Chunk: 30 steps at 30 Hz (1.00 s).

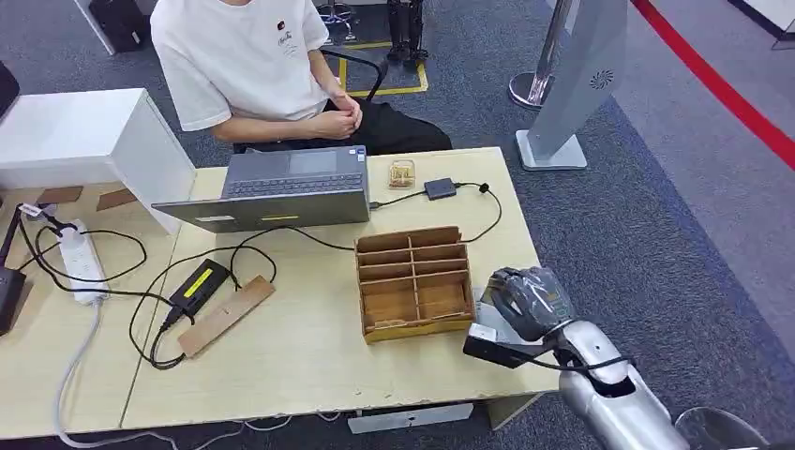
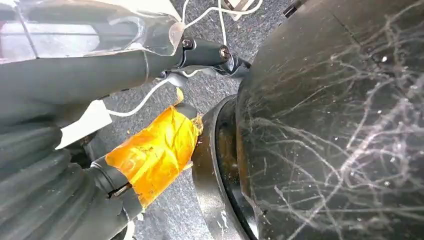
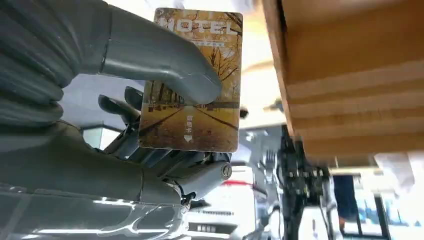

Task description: Pass the card to the sensor for recognition and then transmit it.

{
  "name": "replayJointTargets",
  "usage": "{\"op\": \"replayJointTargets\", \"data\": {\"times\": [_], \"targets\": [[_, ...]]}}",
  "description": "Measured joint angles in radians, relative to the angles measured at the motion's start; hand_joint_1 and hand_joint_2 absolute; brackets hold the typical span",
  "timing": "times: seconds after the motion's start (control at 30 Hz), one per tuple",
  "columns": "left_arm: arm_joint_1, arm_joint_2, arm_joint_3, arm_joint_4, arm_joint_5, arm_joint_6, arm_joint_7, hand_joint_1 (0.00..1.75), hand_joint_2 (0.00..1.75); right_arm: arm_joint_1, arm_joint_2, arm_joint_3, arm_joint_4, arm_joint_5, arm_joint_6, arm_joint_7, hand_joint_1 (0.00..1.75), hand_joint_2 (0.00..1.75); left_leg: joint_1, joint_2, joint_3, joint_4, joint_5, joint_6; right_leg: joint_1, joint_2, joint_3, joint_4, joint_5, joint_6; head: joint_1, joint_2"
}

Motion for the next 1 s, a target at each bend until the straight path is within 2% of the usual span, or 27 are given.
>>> {"op": "replayJointTargets", "data": {"times": [0.2,0.37,0.63,0.8,1.0], "targets": [[-0.001,-0.002,0.001,0.0,-0.012,-0.002,0.0,0.0,1.75,-0.123,0.015,0.001,-0.046,-0.035,0.016,0.016,1.75,1.75,0.0,0.0,-0.001,0.0,0.0,0.0,0.0,0.0,-0.001,0.0,0.0,0.0,0.0,0.0],[-0.008,-0.008,0.001,0.0,-0.04,-0.014,-0.011,0.0,1.75,-0.267,0.055,0.025,-0.038,-0.034,0.046,0.052,1.75,1.75,0.0,0.0,-0.001,0.0,0.001,-0.001,0.0,0.0,-0.002,0.001,0.001,-0.002,0.0,0.0],[-0.019,-0.016,0.001,0.0,-0.063,-0.082,-0.006,0.0,1.75,-0.498,0.177,0.118,0.088,-0.014,0.076,0.123,1.75,1.75,0.001,0.0,-0.002,0.0,0.003,-0.002,0.001,0.0,-0.003,0.001,0.002,-0.002,0.0,0.0],[-0.023,-0.023,0.001,0.0,-0.085,-0.089,-0.01,0.0,1.75,-0.616,0.265,0.147,0.219,-0.014,0.076,0.17,1.75,1.75,0.002,-0.001,-0.004,0.0,0.004,-0.003,0.001,0.0,-0.005,0.002,0.002,-0.003,0.0,0.0],[-0.026,-0.026,0.001,0.0,-0.099,-0.092,-0.015,0.0,1.75,-0.72,0.358,0.159,0.387,-0.019,0.076,0.194,1.75,1.75,0.002,-0.001,-0.004,0.0,0.004,-0.003,0.001,0.0,-0.005,0.002,0.002,-0.003,0.0,0.0]]}}
